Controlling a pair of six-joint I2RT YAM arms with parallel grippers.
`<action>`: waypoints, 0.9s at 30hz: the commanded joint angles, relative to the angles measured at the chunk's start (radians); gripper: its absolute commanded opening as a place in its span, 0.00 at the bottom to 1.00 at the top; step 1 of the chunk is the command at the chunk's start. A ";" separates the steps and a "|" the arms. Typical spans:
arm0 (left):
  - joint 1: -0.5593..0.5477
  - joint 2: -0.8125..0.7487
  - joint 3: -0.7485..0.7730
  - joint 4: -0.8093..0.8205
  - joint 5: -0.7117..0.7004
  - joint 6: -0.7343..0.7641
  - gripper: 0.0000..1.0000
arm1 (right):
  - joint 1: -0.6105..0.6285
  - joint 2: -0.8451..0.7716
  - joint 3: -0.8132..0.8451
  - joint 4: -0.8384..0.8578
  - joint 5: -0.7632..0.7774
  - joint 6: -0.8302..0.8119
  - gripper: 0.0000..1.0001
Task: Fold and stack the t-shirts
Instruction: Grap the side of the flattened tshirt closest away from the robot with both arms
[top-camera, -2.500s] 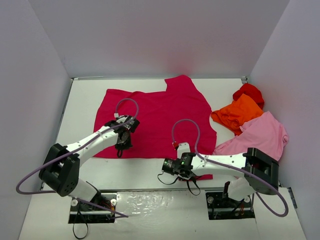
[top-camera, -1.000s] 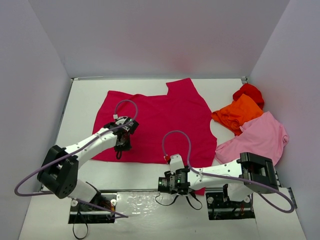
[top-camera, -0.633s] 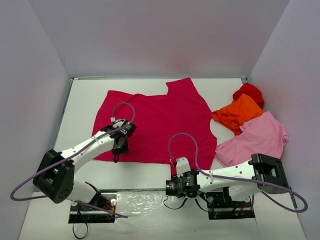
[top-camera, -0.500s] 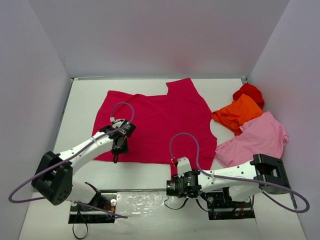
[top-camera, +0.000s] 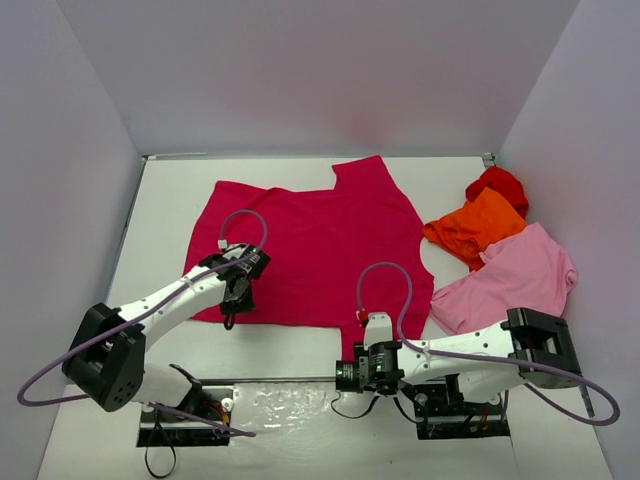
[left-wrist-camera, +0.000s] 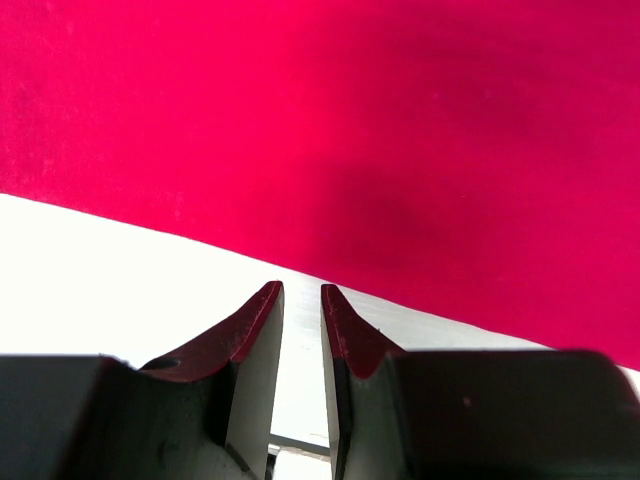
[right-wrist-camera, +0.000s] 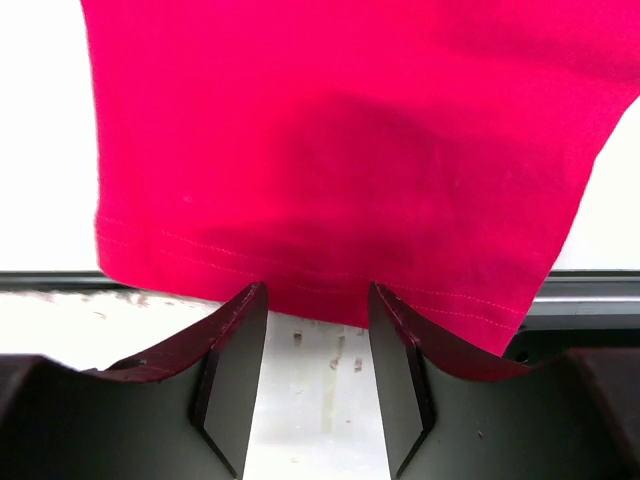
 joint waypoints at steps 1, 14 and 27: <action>-0.003 -0.007 0.030 -0.029 -0.034 -0.016 0.19 | -0.031 -0.099 0.008 -0.067 0.099 0.077 0.41; -0.002 0.078 0.065 -0.095 -0.124 -0.046 0.19 | -0.089 -0.049 -0.042 -0.021 0.069 0.081 0.41; 0.016 0.237 0.112 -0.136 -0.253 -0.103 0.20 | -0.092 -0.038 -0.056 0.035 0.047 0.081 0.42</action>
